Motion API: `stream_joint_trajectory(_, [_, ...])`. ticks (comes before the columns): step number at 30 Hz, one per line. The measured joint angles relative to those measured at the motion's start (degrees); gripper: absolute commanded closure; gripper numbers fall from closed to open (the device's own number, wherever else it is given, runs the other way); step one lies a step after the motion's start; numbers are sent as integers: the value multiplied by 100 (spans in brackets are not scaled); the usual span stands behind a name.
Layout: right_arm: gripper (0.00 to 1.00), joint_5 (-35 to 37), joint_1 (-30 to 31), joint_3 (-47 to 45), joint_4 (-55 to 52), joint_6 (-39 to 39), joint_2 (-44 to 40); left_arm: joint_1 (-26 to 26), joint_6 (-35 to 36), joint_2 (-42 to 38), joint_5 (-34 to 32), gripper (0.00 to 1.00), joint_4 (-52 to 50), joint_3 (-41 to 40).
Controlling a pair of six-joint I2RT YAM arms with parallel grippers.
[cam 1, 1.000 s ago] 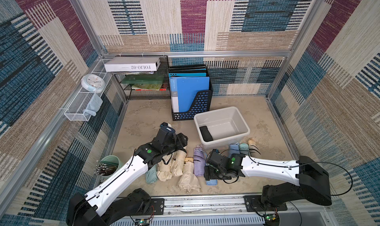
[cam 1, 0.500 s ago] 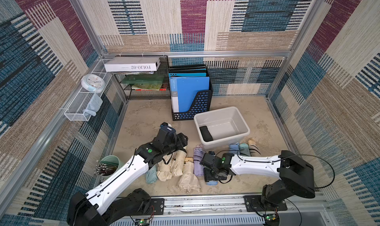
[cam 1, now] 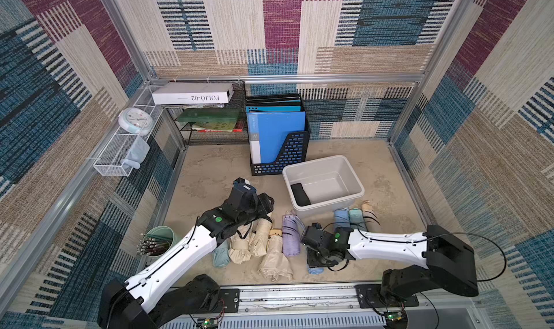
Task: Put the umbrella into the storage box
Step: Pick up the umbrella from the center of the board.
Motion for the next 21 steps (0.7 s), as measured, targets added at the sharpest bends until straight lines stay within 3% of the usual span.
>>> stream_joint_trajectory(7, [66,35,0,-306,-393,-20,-1106,0,-94,0,122,23,92,138])
stream_joint_trajectory(13, [70,35,4,-560,-748,-511,-2741,9,20,0,352,22,229,299])
stream_joint_trajectory(17, [72,76,4,-284,-859,-951,-3523,9,153,15,492,22,289,391])
stream_joint_trajectory(21, [72,374,-4,319,-1047,-1370,-3646,9,179,144,562,22,354,474])
